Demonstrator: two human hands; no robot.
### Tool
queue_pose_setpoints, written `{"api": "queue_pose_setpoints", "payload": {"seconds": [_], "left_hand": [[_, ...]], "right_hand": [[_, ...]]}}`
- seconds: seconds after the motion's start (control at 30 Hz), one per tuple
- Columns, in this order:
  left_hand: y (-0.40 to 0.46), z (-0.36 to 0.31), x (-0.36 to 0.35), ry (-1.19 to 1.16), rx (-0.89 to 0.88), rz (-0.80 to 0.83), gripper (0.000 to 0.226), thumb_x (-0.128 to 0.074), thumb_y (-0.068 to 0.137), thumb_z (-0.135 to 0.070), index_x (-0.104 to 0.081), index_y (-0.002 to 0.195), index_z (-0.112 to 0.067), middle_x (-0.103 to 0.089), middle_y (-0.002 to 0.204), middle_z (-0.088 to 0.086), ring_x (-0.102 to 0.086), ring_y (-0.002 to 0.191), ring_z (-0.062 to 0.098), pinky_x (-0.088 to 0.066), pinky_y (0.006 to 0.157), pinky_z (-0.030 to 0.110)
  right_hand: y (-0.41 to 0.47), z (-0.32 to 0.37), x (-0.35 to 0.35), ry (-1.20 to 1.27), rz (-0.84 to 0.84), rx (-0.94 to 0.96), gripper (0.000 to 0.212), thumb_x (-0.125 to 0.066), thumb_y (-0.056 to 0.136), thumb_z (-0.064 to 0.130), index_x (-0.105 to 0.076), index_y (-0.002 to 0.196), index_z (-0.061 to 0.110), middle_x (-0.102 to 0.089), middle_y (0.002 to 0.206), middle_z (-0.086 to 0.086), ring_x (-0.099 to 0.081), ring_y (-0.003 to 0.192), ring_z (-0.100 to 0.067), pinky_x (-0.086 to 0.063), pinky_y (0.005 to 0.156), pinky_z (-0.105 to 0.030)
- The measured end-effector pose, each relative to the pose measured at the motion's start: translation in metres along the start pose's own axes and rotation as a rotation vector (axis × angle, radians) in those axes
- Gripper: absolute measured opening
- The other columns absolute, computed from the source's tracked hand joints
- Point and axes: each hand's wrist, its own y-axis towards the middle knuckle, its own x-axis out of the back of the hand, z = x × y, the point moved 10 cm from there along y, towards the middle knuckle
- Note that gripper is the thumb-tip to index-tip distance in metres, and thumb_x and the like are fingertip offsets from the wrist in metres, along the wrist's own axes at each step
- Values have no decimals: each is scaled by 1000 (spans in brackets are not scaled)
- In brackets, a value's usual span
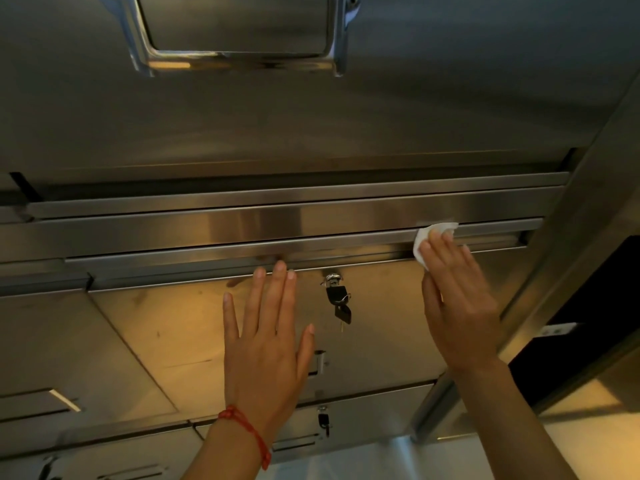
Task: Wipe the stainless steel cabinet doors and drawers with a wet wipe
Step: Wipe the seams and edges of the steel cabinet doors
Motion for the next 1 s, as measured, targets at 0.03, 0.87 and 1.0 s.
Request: {"api": "queue_pose_setpoints", "payload": {"seconds": [0.03,0.87,1.0], "left_hand": [[0,0,0,0,-1,2,59,-9,98,-43,-24,143,-9,-26,151,10,-19,140,25,-11,112,52],[1,-1,0,27,-13,-17,60,-8,98,-45,-27,142,-8,-30,148,13,-21,138,27,-10,111,51],[1,0,1,36,-26,-19,59,-8,98,-44,-26,142,-8,-27,149,11,-21,138,27,-11,111,52]], "right_hand": [[-1,-3,0,-10,1,5,28,-50,92,4,-61,115,-6,-57,122,-23,-51,118,-33,-40,100,-50],[-6,-3,-1,6,-40,-14,26,-51,92,4,-62,114,-6,-58,122,-23,-53,118,-35,-40,102,-47],[-7,-32,9,12,-130,-191,27,-51,91,1,-61,114,-9,-56,123,-24,-54,116,-38,-41,102,-47]]}}
